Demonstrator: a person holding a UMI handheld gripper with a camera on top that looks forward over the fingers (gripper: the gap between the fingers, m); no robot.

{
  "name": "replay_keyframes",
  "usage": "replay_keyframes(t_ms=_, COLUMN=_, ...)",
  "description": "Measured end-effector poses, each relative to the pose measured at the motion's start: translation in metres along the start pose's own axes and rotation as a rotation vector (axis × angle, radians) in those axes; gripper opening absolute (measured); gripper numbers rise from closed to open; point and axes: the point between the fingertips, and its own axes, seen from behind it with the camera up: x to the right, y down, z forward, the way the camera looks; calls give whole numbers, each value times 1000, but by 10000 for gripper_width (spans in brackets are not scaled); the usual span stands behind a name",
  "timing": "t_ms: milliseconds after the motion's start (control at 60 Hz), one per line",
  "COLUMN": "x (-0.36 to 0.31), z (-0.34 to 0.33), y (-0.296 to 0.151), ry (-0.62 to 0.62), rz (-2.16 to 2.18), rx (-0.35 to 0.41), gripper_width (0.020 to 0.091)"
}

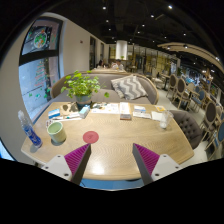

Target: Pour water

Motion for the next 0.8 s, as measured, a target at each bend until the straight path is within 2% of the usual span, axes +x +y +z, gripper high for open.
replay_keyframes(t_ms=183, x=-20, z=-1, y=16, ry=24, rz=-9, rx=-20, gripper_width=856)
replay_keyframes(t_ms=367, x=-73, z=-15, y=48, ry=43, rz=-32, rx=-54, gripper_width=856)
replay_keyframes(t_ms=467, x=-125, z=-22, y=70, ry=31, rz=-29, rx=-79, gripper_width=856)
replay_keyframes(t_ms=583, x=-206, z=-27, y=86, ry=-38, rz=-35, rx=-79, gripper_width=860)
replay_keyframes(t_ms=683, x=-280, z=-25, y=86, ry=-110, rz=-55, rx=-52, gripper_width=859)
replay_keyframes(t_ms=800, x=-356, z=-9, y=67, ry=-180, rz=-44, rx=10, gripper_width=863)
